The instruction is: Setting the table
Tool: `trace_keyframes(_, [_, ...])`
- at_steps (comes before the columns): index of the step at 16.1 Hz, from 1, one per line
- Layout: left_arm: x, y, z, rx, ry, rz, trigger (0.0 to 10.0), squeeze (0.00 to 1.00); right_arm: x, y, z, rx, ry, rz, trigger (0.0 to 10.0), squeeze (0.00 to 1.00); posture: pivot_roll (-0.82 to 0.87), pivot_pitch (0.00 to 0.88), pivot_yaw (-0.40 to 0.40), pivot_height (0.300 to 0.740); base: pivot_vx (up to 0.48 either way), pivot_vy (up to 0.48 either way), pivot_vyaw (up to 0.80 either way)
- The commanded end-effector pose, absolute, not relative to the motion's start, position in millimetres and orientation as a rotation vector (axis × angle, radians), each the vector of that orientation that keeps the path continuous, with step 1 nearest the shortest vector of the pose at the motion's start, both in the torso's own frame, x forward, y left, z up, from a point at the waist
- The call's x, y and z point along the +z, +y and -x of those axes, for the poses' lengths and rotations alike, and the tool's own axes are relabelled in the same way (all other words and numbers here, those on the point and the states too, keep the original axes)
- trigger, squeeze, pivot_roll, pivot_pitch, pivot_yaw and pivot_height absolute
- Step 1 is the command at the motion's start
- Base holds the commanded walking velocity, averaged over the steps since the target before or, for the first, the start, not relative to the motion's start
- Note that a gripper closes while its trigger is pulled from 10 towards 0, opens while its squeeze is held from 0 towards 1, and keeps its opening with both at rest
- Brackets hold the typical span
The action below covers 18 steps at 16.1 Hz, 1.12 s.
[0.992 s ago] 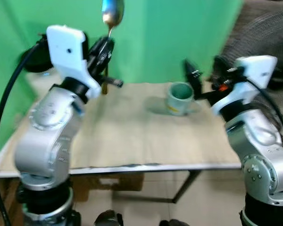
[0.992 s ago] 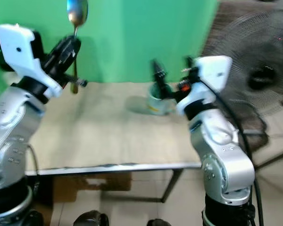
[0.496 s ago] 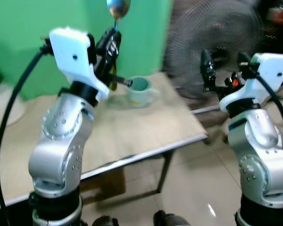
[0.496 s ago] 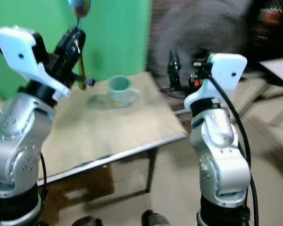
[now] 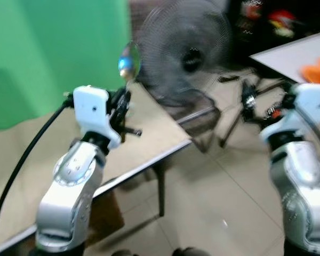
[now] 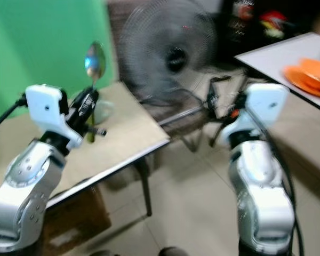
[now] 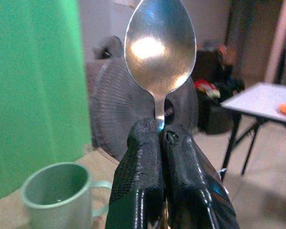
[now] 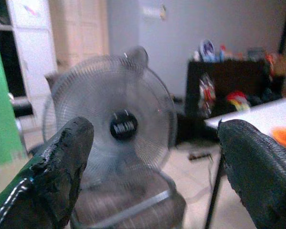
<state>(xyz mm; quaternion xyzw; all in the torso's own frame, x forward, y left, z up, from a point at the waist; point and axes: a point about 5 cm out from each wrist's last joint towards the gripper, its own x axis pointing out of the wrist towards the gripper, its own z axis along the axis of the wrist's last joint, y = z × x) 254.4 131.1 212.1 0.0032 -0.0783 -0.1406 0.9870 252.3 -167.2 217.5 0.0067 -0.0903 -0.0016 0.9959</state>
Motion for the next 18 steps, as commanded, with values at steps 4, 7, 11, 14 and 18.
trace_keyframes(4, [194, 134, -252, -0.262, -0.123, -0.104, 10.0, 0.0, 189, -180, -251, -0.163, -0.03, 0.127, 10.0, 0.0, -0.02, 0.0, 0.011, 0.74, 0.0, 0.0, -0.8])
trace_keyframes(7, [195, 131, -252, -0.268, -0.137, -0.073, 10.0, 0.0, 185, -183, -249, -0.143, 0.011, 0.096, 10.0, 0.0, -0.03, 0.0, 0.009, 0.74, 0.0, 0.0, -0.8])
trace_keyframes(11, [194, 127, -258, -0.278, -0.156, -0.07, 10.0, 0.0, 189, -173, -253, -0.08, 0.011, 0.087, 10.0, 0.0, -0.05, 0.0, 0.017, 0.74, 0.0, 0.0, -0.8])
trace_keyframes(14, [189, 128, -256, -0.281, -0.146, -0.068, 10.0, 0.0, 189, -168, -253, -0.061, 0.012, 0.085, 10.0, 0.0, -0.05, 0.0, 0.015, 0.74, 0.0, 0.0, -0.8])
trace_keyframes(18, [188, 125, -258, -0.313, -0.15, -0.051, 10.0, 0.0, 191, -167, -253, -0.042, 0.01, 0.096, 10.0, 0.0, -0.05, 0.0, 0.016, 0.74, 0.218, 0.0, -0.8])
